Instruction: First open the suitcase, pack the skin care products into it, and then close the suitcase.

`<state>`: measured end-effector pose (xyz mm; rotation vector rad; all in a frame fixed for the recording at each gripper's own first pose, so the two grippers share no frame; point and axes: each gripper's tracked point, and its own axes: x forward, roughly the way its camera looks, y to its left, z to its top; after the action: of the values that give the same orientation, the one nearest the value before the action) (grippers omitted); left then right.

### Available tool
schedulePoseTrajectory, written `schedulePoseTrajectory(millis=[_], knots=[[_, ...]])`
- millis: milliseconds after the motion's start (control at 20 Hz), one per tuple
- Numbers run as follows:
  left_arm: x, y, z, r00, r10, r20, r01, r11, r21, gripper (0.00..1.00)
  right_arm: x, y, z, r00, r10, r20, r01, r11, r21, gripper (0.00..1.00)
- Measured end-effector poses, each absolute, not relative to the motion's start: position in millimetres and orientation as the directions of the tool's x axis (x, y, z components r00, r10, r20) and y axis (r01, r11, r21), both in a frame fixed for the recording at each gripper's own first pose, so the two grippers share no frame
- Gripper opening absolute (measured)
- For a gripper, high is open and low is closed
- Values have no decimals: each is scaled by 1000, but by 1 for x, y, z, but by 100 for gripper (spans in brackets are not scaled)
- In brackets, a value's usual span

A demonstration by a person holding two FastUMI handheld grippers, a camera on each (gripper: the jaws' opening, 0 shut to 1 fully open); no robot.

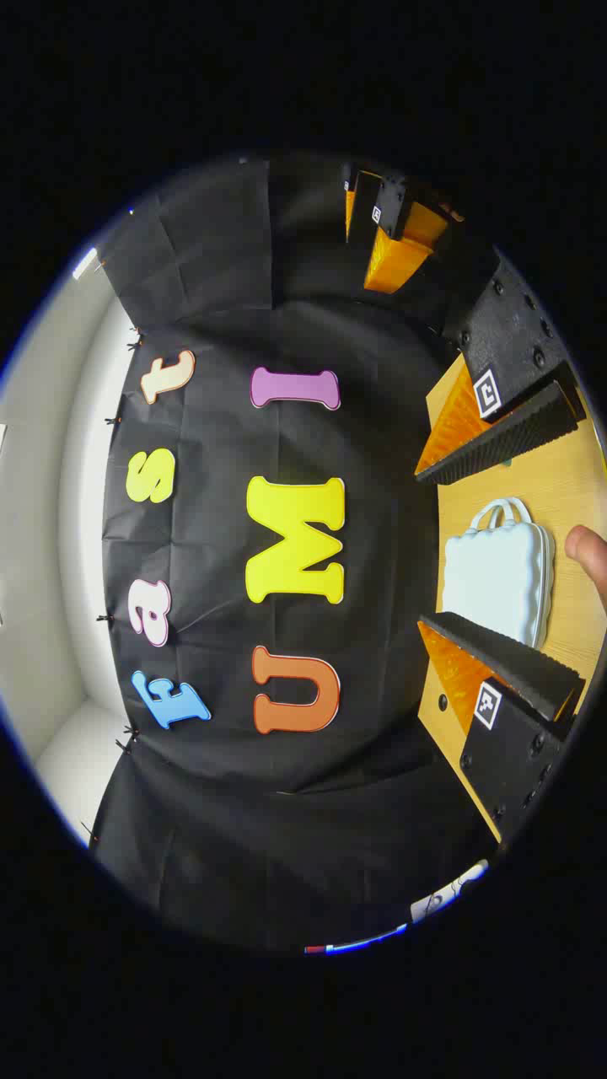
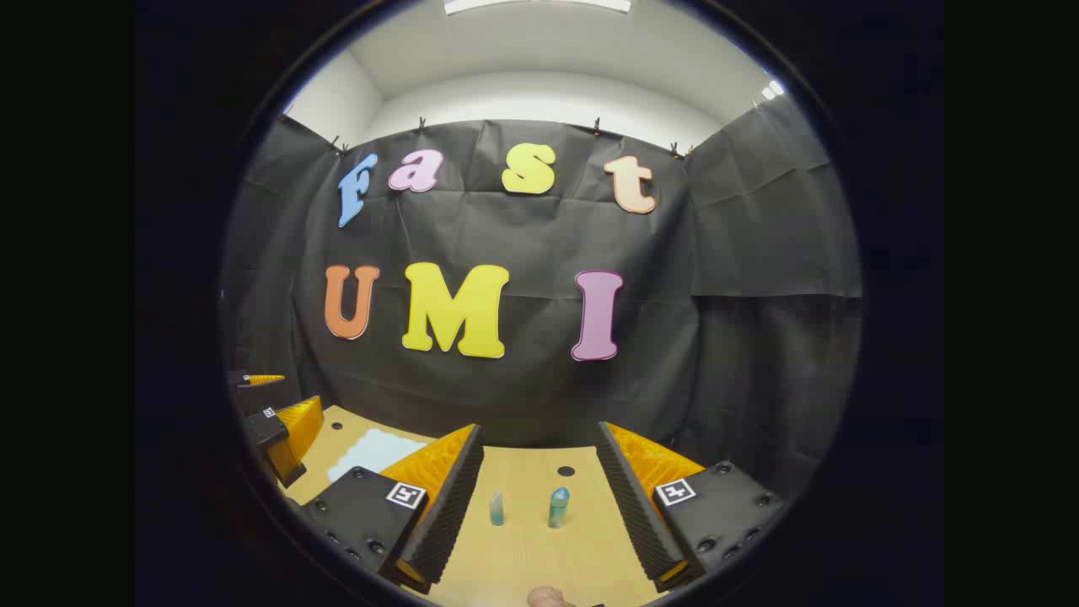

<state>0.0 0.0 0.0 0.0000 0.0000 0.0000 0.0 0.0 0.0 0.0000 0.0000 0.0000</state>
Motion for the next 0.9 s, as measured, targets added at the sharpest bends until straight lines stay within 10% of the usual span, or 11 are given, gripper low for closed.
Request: schedulePoseTrajectory(millis=[900], knots=[[33, -37, -20, 999, -16, -34, 17, 999, 43, 97, 25, -36, -13, 1000, -2, -16, 2, 999, -33, 80]])
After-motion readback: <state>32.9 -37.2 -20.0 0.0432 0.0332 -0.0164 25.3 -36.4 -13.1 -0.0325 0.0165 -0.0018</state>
